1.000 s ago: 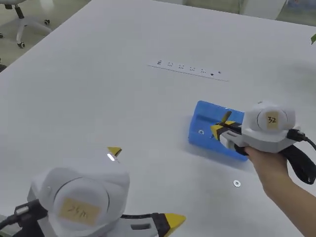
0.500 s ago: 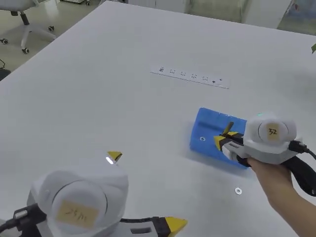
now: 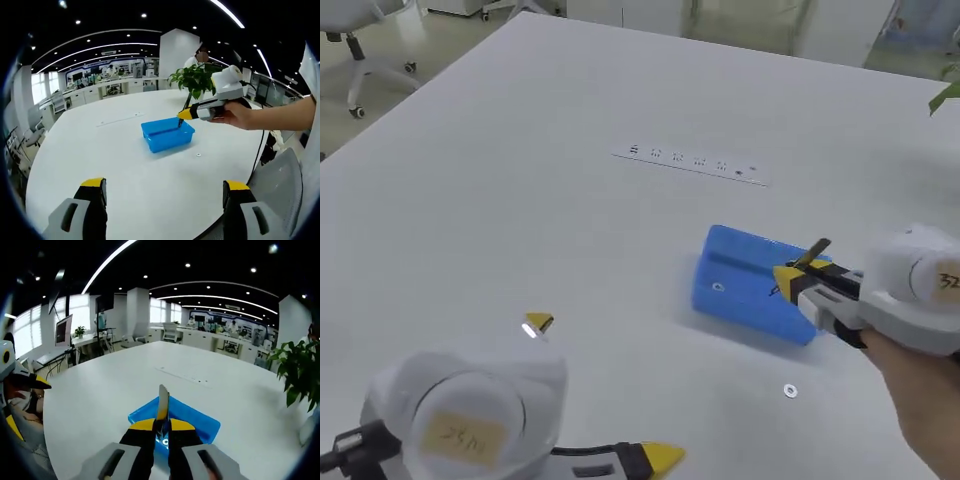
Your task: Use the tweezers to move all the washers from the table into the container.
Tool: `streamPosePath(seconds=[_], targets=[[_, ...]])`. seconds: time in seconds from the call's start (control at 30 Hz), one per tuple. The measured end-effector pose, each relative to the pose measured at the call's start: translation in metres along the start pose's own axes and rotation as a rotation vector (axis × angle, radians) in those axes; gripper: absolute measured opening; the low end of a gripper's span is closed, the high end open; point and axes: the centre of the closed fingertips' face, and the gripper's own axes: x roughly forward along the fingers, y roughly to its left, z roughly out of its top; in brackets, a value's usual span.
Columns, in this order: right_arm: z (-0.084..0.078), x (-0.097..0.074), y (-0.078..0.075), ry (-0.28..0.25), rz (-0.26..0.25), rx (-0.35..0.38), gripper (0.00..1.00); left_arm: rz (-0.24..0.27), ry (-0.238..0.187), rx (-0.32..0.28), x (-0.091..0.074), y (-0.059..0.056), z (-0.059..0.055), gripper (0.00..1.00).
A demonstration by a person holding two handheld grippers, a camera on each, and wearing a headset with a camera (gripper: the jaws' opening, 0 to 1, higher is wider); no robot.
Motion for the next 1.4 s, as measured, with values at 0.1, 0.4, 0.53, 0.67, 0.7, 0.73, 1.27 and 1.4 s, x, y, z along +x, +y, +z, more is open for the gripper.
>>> streamPosePath(seconds=[0.1,0.4,0.53,0.67,0.7,0.73,1.27,1.4], targets=[[-0.003,-0.013,0.000,-0.002,-0.025,-0.043,0.05,0.003,0.002,0.002,0.001,0.000,0.000,0.99],[-0.030,-0.038,0.006,0.026,-0.049,0.019,0.05,-0.015,-0.003,0.013,0.003,-0.006,0.003,0.99],[-0.042,-0.044,0.010,0.044,-0.046,0.038,0.05,-0.029,0.002,0.022,0.006,-0.010,0.002,0.99],[-0.053,-0.049,0.013,0.057,-0.050,0.054,0.05,-0.047,0.008,0.033,0.007,-0.015,0.004,0.99],[-0.055,-0.049,0.013,0.060,-0.051,0.059,0.05,-0.049,0.009,0.037,0.008,-0.016,0.005,0.99],[-0.059,-0.050,0.013,0.065,-0.052,0.067,0.05,-0.054,0.011,0.043,0.008,-0.017,0.006,0.99],[-0.086,-0.041,0.012,0.078,-0.052,0.155,0.05,-0.098,0.024,0.082,0.020,-0.031,0.013,0.99],[-0.090,-0.035,0.013,0.084,-0.044,0.168,0.05,-0.103,0.034,0.093,0.019,-0.032,0.012,0.99]])
